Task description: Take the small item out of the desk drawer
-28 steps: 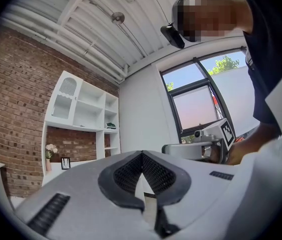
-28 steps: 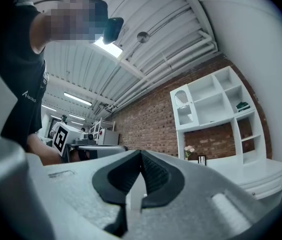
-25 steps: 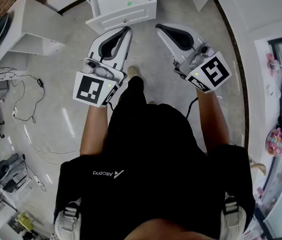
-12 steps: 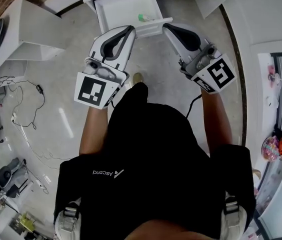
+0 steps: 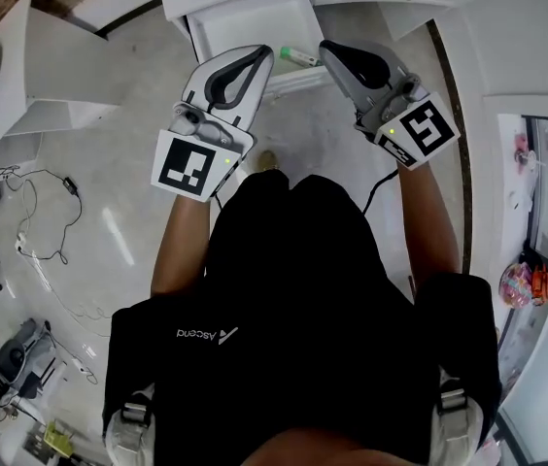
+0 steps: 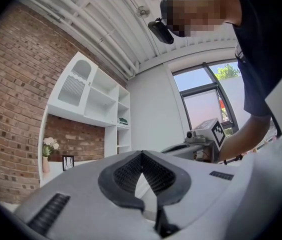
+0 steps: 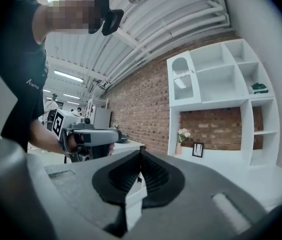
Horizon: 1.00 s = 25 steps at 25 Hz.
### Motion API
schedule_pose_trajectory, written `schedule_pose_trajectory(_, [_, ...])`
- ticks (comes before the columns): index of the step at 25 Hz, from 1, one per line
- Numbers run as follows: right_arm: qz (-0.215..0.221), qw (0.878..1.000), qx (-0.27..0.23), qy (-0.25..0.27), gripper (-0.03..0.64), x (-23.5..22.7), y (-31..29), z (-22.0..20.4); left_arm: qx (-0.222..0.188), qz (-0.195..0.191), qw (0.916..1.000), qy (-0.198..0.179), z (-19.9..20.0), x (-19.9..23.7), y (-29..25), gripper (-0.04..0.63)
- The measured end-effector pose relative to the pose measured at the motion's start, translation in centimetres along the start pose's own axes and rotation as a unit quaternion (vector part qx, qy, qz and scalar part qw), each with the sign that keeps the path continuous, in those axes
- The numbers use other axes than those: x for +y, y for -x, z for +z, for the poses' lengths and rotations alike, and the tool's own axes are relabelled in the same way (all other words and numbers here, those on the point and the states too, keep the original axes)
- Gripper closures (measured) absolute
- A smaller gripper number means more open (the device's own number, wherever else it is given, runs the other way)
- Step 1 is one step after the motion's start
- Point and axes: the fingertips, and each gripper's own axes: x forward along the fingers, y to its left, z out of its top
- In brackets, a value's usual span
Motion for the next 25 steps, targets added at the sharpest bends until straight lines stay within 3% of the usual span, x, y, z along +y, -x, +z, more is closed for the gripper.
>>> schedule_pose_trajectory(8, [0.032,0.996,0.089,0.004,0.614,-3.7,-4.9,-5.3,0.005,0.007,0.9998,0.016,-2.3,4.1,-2.3,0.597])
schedule_pose_trajectory(14, [0.071,0.981,0.177,0.017,0.614,-6.3,-7.6,-11.1,0.003,0.034,0.9991,0.026,-3.5,6.7,-4.0,0.597])
schedule_pose_trajectory(20, [0.132,0.95,0.282,0.032,0.591,-7.4,-9.3,-18.1,-0.006,0.056,0.9976,0.041,-4.3,8.4,-5.9,0.597])
schedule_pose_trajectory(25, [0.183,0.915,0.357,0.04,0.556,-7.6,-10.8,-23.8,0.018,0.069,0.9964,0.046,-6.7,10.2,-6.5,0.597])
